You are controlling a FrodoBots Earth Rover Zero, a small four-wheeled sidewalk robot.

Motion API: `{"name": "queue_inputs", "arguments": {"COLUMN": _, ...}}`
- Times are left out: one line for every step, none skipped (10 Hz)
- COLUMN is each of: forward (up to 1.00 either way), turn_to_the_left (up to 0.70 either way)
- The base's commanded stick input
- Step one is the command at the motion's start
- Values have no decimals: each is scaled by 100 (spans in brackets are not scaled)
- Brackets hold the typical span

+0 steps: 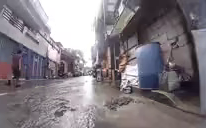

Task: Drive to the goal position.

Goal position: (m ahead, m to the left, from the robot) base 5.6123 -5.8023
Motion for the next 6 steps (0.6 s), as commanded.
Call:
{"name": "queue_inputs", "arguments": {"forward": 99, "turn_to_the_left": 0}}
{"name": "queue_inputs", "arguments": {"forward": 99, "turn_to_the_left": 0}}
{"name": "queue_inputs", "arguments": {"forward": 99, "turn_to_the_left": 7}}
{"name": "queue_inputs", "arguments": {"forward": 99, "turn_to_the_left": 40}}
{"name": "queue_inputs", "arguments": {"forward": 99, "turn_to_the_left": 37}}
{"name": "queue_inputs", "arguments": {"forward": 99, "turn_to_the_left": 4}}
